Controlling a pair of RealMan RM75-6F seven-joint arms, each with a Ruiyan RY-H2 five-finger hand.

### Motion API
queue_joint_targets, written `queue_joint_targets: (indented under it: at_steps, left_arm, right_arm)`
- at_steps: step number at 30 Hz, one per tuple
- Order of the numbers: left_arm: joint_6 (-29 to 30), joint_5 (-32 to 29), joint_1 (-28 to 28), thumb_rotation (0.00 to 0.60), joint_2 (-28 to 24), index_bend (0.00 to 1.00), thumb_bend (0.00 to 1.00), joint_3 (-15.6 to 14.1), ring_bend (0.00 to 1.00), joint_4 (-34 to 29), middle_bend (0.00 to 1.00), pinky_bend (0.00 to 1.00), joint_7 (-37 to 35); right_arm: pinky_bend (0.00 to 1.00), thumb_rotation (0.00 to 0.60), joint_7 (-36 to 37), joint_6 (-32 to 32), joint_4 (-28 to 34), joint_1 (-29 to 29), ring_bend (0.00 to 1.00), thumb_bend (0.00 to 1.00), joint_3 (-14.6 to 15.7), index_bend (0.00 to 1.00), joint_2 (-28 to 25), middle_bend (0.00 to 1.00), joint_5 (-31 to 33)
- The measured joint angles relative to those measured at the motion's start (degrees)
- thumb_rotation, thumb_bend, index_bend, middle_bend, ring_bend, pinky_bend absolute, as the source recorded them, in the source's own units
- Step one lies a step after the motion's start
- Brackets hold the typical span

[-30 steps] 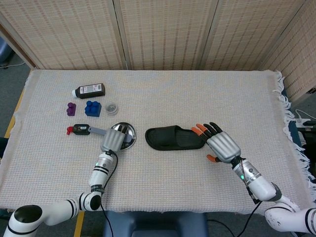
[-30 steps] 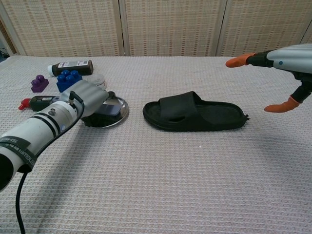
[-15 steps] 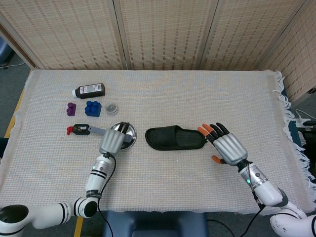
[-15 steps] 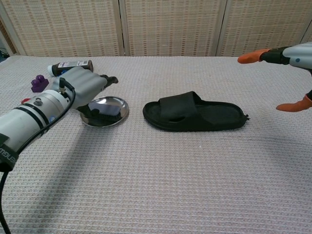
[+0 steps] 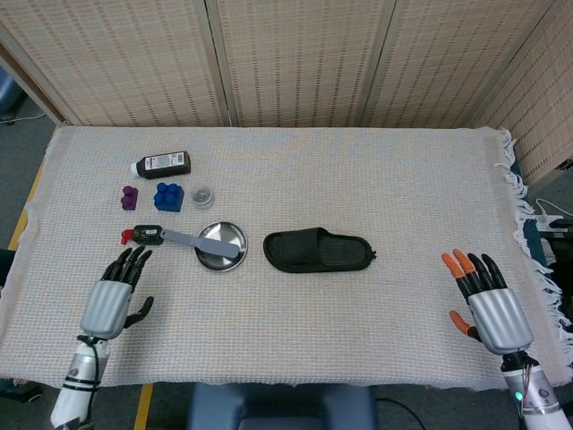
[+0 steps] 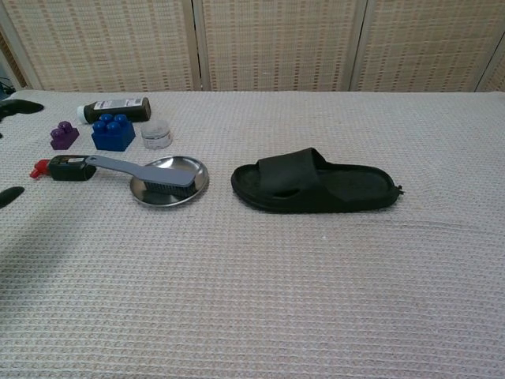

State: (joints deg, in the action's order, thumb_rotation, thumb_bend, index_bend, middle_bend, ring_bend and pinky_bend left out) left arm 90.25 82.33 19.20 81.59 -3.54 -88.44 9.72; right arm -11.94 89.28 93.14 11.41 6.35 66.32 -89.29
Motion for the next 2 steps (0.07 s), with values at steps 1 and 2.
queue_joint_targets:
  at_steps: [1, 2]
  left_arm:
    - [2.50, 2.00, -1.79, 0.600, -0.58, 0.01, 0.35, -0.97, 0.00, 1.19, 0.00, 0.17, -3.33]
    - [5.10, 4.29, -3.67, 0.600, -1.18, 0.01, 0.34, -1.88, 0.00, 2.40, 0.00, 0.17, -6.99]
  right_arm:
    - [0.00, 0.600, 0.26, 1.31, -0.54, -1.07, 0.00, 0.17, 0.40, 0.00, 0.23, 0.00, -1.25]
    - [0.00, 0.600, 0.63, 1.73, -0.74, -1.68, 0.00, 0.17, 0.57, 0.00, 0.29, 0.00, -1.87]
